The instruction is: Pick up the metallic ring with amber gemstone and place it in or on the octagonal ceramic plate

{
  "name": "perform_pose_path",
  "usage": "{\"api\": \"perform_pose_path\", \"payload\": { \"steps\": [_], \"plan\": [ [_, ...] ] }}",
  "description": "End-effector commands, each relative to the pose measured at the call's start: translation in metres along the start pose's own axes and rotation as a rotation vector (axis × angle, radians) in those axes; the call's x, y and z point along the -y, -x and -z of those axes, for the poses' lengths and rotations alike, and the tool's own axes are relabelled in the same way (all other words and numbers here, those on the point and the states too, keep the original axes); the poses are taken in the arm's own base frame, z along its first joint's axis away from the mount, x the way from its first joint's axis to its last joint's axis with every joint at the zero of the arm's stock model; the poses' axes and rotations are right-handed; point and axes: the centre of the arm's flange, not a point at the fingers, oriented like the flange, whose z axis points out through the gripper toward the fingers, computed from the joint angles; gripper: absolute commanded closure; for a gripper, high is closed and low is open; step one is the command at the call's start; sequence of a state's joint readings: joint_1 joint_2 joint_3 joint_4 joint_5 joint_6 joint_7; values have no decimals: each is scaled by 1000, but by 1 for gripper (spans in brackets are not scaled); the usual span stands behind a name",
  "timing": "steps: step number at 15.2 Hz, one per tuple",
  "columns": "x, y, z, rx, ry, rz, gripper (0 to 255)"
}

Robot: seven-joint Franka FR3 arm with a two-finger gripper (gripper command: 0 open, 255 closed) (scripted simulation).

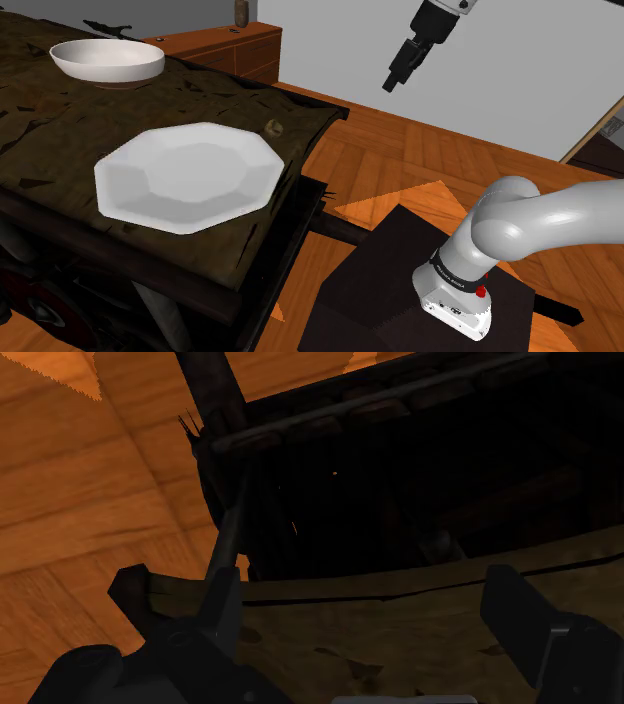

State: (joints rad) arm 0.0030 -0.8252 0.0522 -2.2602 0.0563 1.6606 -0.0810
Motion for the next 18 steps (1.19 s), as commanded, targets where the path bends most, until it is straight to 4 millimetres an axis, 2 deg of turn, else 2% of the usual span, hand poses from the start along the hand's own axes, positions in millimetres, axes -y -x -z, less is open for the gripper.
{"api": "perform_pose_path", "payload": {
  "steps": [1,9,18],
  "plan": [
    [0,0,0,0,0,0,0],
    [107,-24,-18,40,34,-223,0],
    [217,-77,-44,85,72,-475,0]
  ]
}}
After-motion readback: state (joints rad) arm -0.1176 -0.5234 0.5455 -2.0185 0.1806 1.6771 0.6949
